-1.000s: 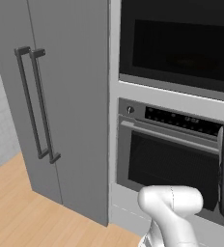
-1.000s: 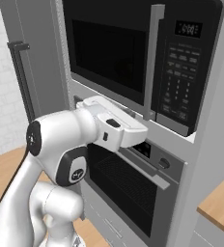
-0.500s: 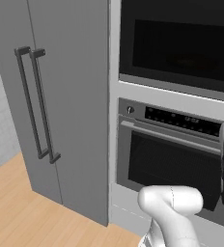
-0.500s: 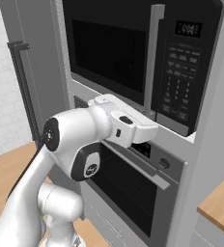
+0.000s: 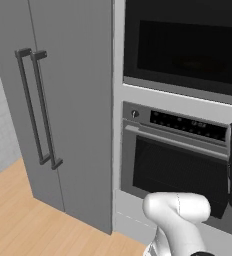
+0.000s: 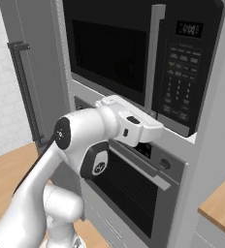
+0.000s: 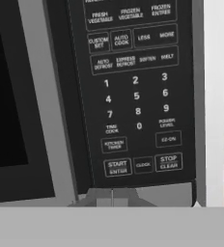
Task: Pick the lemon wedge from the sink and place it in the bowl. Then pick the bowl and place it in the microwave. Then close the microwave door and press the start button.
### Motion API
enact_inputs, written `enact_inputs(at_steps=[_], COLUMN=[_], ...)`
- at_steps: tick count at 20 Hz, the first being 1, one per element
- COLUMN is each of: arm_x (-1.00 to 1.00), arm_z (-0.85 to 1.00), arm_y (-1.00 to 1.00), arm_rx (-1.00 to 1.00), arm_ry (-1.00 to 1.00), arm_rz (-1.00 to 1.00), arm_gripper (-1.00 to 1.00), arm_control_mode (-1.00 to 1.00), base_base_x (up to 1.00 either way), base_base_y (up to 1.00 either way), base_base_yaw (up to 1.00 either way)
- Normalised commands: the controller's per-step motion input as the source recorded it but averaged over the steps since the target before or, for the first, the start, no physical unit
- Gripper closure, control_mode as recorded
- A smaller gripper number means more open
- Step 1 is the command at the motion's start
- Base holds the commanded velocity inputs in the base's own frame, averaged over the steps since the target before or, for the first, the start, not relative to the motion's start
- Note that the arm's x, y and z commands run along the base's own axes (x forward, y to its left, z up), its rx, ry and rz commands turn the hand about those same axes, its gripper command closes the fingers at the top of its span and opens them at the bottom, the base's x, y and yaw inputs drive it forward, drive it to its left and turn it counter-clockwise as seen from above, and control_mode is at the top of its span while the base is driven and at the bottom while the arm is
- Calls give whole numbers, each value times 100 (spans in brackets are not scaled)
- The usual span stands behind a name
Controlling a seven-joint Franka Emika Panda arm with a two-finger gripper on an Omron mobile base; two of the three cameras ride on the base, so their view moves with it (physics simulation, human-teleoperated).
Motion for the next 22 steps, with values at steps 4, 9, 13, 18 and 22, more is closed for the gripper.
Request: enact_inputs(at_steps=[4,9,13,18,22], arm_x=[2,10,15,15,11], arm_z=[-11,-11,0,-1,-5], arm_y=[-10,-9,-19,-16,-4], arm_rx=[0,0,0,0,0], arm_ry=[0,0,0,0,0], arm_rz=[1,1,1,1,0], arm_gripper=[100,100,100,100,100], arm_control_mode=[-100,-100,-100,-100,-100], base_base_x=[0,0,0,0,0], base_base_y=[0,0,0,0,0], base_base_yaw=[0,0,0,0,0])
